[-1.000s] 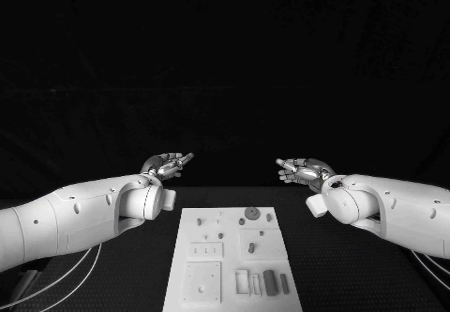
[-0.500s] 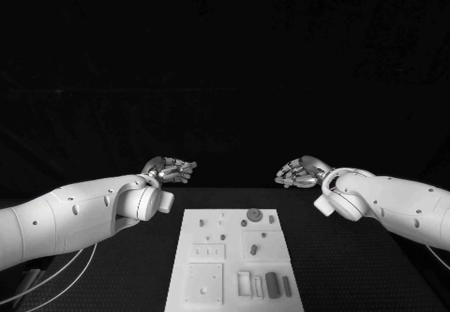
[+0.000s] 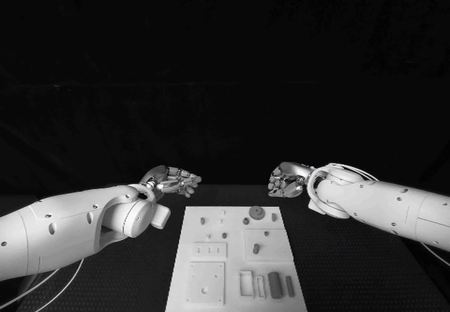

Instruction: Assemble the parts on the task board

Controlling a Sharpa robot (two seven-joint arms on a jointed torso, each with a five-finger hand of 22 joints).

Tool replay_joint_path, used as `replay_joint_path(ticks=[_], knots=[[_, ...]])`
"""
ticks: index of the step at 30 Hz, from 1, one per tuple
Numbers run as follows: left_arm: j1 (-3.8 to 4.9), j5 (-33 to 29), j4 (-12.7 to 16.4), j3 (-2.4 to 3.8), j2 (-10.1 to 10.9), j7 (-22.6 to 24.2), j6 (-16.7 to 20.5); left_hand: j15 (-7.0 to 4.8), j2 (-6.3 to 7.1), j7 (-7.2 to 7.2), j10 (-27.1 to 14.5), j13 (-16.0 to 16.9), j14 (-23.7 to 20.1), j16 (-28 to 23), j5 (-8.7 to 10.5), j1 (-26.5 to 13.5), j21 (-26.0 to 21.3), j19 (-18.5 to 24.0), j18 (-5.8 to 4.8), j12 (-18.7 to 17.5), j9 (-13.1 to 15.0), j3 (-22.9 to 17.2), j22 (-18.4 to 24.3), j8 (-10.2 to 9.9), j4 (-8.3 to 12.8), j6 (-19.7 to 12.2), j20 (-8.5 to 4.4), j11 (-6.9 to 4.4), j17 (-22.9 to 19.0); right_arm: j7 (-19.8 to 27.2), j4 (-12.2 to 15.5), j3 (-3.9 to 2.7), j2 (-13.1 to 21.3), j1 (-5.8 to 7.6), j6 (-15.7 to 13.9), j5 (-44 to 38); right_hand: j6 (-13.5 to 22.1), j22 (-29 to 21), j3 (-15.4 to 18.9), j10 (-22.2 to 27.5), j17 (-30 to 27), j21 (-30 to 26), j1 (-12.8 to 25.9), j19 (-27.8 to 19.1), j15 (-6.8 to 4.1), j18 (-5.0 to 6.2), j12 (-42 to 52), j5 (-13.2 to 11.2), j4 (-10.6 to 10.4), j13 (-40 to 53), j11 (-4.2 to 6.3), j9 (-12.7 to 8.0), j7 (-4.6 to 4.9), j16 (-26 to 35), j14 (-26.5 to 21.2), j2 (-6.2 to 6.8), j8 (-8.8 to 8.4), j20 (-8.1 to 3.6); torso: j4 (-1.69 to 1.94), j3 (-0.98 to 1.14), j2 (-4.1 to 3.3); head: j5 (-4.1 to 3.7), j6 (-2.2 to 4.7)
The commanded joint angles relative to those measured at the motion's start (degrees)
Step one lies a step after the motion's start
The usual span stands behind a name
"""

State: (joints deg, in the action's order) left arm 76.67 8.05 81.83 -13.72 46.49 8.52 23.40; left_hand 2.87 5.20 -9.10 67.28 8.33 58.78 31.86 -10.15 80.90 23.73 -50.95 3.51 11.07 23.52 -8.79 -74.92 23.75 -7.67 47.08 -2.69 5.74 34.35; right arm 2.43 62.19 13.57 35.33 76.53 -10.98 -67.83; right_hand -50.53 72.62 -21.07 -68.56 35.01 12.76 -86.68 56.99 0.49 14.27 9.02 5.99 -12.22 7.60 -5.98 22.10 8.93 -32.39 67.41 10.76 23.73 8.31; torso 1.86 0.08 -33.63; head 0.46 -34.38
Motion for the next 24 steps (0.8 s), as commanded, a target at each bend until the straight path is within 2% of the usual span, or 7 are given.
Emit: replay_joint_path(ticks=[1,6,8,12,14,17,24], knots=[[0.08,1.1,1.5,0.04,0.8,1.0,-1.9,0.17,0.59,-0.08,0.3,0.1,-0.2,-0.4,0.40,0.1,0.4,0.6,0.33,-0.7,-0.1,0.6,-1.3,-0.6,-0.3,0.5,-0.01,0.07,0.2,-2.6,0.2,-0.03,-0.9,-0.34,1.2,-11.5,-0.4,0.4,-1.9,-1.1,1.9,0.8,1.4,2.0,-0.69,0.73,-0.8,-0.6,1.5,0.2,0.29,0.1,0.12,-0.9,1.5,0.13,-0.81,-0.78,0.99,-0.06,-1.56,-0.53,0.08],[0.08,1.2,3.5,0.05,1.7,1.2,-1.7,0.25,1.36,-0.26,0.3,0.1,-0.2,-0.7,1.34,-0.2,0.9,0.8,0.40,-1.5,-0.3,1.4,-1.3,-1.3,-1.4,0.4,0.04,0.35,0.6,-3.6,0.0,-0.04,-2.0,-0.61,0.9,-15.7,-0.6,1.1,-6.9,-2.4,4.5,0.9,5.8,3.2,-0.95,0.73,-2.3,-1.4,6.2,0.4,0.48,0.2,0.28,-0.4,2.6,1.05,-2.15,-1.18,1.66,-0.30,-2.77,-1.09,0.26],[0.08,1.2,4.1,0.05,2.0,1.2,-1.6,0.24,1.45,-0.24,0.4,0.2,-0.2,-0.8,1.40,-0.2,1.0,0.9,0.43,-1.7,-0.3,1.6,-1.3,-1.5,-1.6,0.5,0.04,0.35,0.7,-4.0,0.2,-0.06,-2.4,-0.72,0.9,-17.4,-0.5,1.6,-9.6,-3.0,5.7,0.8,9.2,3.6,-0.92,0.73,-3.1,-1.4,10.1,0.6,0.68,0.3,0.41,0.4,3.0,1.19,-2.83,-1.29,1.89,-0.38,-3.17,-1.32,0.37],[0.08,1.2,4.6,0.05,2.2,1.2,-1.7,0.21,1.60,-0.45,0.7,0.3,0.0,-0.9,1.46,0.0,1.3,0.9,0.49,-1.9,-0.4,1.8,-1.3,-1.8,-2.2,0.5,0.02,0.38,1.0,-4.5,0.4,-0.08,-3.2,-0.83,1.1,-19.1,-0.7,2.6,-13.2,-4.4,7.3,1.2,14.9,4.8,-1.35,0.73,-3.6,-1.8,15.6,1.3,0.94,0.5,0.53,1.1,4.2,1.20,-3.55,-1.61,2.36,-0.53,-4.11,-1.71,0.66],[0.08,1.2,4.6,0.05,2.1,1.1,-1.9,0.21,1.61,-0.52,1.0,0.4,0.0,-0.9,1.47,0.2,1.5,1.0,0.52,-2.0,-0.4,2.0,-1.3,-1.9,-2.5,0.6,0.02,0.34,1.1,-4.7,0.1,-0.08,-3.8,-0.96,1.2,-19.7,-0.7,3.2,-15.5,-5.1,8.5,1.4,18.1,5.3,-1.40,0.73,-4.0,-1.8,19.2,2.1,1.24,0.7,0.52,1.6,4.9,1.08,-3.93,-1.82,2.56,-0.60,-4.48,-1.90,0.75],[0.08,1.2,4.7,0.05,2.1,1.1,-1.9,0.20,1.62,-0.51,1.1,0.4,0.0,-1.0,1.46,0.3,1.6,1.0,0.53,-2.2,-0.4,2.1,-1.3,-2.0,-2.9,0.7,0.02,0.30,1.3,-5.1,0.0,-0.08,-4.2,-1.21,1.5,-20.7,-0.7,3.5,-16.2,-5.8,9.3,1.9,19.7,6.0,-1.79,0.73,-3.9,-1.9,20.5,2.9,1.37,0.8,0.58,1.5,5.5,1.19,-4.13,-2.06,2.80,-0.68,-4.92,-2.09,0.75],[0.06,0.9,4.7,0.06,2.1,1.3,-1.9,0.20,1.59,-0.55,1.4,0.6,0.1,-1.3,1.47,1.0,2.0,1.2,0.57,-2.7,-0.3,2.8,-1.2,-2.4,-4.0,0.8,0.03,0.30,1.7,-5.7,-0.7,-0.08,-5.0,-1.73,1.8,-22.0,0.3,3.8,-17.9,-7.5,11.2,3.5,21.4,7.6,-2.50,0.73,-3.3,-2.7,21.3,5.2,2.12,0.9,0.31,0.4,6.9,2.43,-4.82,-2.77,3.25,-0.91,-6.17,-2.56,0.97]])
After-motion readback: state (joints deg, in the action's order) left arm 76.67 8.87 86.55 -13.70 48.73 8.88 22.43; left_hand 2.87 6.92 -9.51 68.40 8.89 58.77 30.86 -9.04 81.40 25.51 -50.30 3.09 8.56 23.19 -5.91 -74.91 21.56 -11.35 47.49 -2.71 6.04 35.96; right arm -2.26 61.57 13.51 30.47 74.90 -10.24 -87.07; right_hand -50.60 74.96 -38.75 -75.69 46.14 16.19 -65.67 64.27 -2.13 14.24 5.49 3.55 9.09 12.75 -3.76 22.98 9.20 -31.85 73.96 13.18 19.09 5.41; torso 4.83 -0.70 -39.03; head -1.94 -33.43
